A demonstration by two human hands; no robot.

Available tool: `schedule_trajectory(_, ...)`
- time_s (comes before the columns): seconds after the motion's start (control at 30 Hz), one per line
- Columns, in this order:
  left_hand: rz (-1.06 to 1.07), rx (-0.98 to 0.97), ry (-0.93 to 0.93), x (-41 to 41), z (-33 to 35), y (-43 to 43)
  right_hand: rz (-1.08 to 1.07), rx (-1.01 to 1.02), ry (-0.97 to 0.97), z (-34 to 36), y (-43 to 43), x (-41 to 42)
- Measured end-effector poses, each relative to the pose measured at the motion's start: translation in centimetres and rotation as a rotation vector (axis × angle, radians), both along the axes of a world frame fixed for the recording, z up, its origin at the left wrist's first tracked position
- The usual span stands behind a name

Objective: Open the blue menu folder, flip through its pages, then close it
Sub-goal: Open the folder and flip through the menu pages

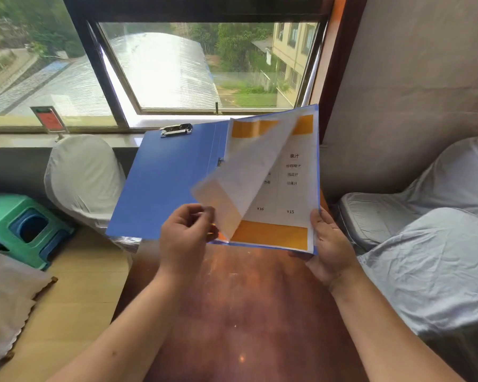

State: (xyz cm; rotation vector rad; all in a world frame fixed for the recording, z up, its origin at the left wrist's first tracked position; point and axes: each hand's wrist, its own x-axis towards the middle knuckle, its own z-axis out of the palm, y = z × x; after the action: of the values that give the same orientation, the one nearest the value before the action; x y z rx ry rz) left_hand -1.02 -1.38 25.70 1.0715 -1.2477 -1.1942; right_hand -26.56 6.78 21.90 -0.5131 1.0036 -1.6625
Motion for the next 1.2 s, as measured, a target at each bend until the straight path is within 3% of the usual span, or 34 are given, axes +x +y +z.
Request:
schedule_trajectory(0.13, 0.238, 0.295, 0.358, 2.2, -1.1, -1.8, -0.047, 0.008, 0.022, 0.0, -0.3, -0.7)
schedule_trajectory(0.2, 0.317, 0.376, 0.443, 3.0, -2.0, -2.2, -0.056, 0.011, 0.038, 0.1, -0.5, -0.8)
schedule_trajectory(0.47, 0.432, 0.473, 0.399, 4.9, -3.6, -3.2, -0.057, 0.012, 0.023, -0.1, -0.8, -0.6)
schedule_trajectory(0.53, 0.503, 0.447, 0.240, 5.2, -3.5, -3.1, -0.063, 0.019, 0.022, -0.1, -0.9, -0.5)
schedule_trajectory(0.6, 0.604, 0.361, -0.108, 5.4, -3.1, -2.6, -0.069, 0.021, 0.023, -0.2, -1.0, -0.4)
schedule_trajectory(0.67, 0.590, 0.087, -0.408, 4.7, -2.2, -1.5, -0.071, 0.018, 0.013, -0.3, -1.0, -0.2)
schedule_trajectory(0.77, 0.273, -0.561, -0.631, 1.8, -0.2, 0.4, -0.045, 0.034, 0.007, -0.3, -1.1, 0.4)
schedule_trajectory(0.87, -0.145, -0.900, -0.819, -1.5, 1.2, 1.3, -0.005, 0.036, 0.003, -0.3, -1.1, 1.2)
schedule_trajectory(1.0, -0.486, -0.891, -1.118, -4.2, 2.0, 1.8, 0.054, -0.046, -0.074, -0.3, -1.2, 2.0)
schedule_trajectory(1.2, -0.550, -0.872, -1.129, -4.7, 2.0, 1.9, 0.093, -0.106, -0.119, -0.1, -1.2, 1.6)
